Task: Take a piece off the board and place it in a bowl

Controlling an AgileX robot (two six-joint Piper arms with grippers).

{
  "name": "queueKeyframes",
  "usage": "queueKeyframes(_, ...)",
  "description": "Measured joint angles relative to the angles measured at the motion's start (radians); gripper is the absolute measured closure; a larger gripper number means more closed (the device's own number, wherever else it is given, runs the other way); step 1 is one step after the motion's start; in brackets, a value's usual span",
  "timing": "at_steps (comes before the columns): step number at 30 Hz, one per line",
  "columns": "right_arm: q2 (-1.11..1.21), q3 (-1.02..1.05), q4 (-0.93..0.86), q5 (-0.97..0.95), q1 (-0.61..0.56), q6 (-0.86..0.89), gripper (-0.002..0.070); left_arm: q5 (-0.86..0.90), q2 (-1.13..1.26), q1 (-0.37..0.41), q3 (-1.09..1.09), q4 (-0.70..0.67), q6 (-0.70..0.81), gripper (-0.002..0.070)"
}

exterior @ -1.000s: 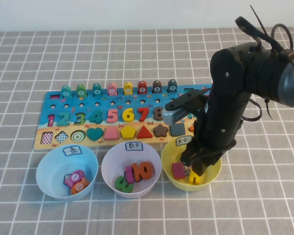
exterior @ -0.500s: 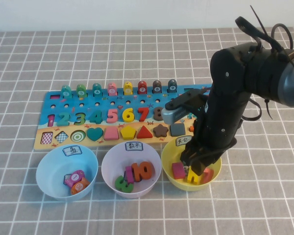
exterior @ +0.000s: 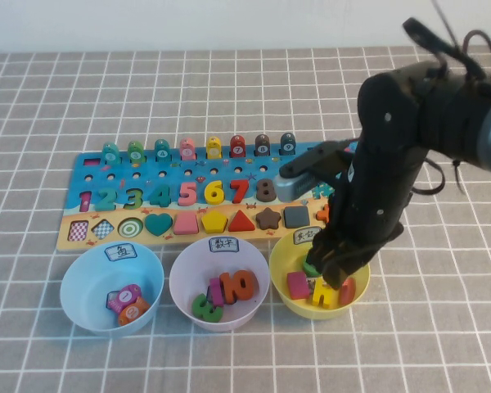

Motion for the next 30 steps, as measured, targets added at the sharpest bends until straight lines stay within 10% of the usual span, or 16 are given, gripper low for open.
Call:
queueKeyframes(13,-0.331,0.160,0.046,0.017,0.000,0.024,0.0662,0.000,0.000,0.000,0.000,0.000,0.000,0.0679)
queueKeyframes(30,-0.843,0.489,0.066,-0.132,0.000,0.044,0.0691,0.000,0.000,0.000,0.000,0.000,0.000,0.0679)
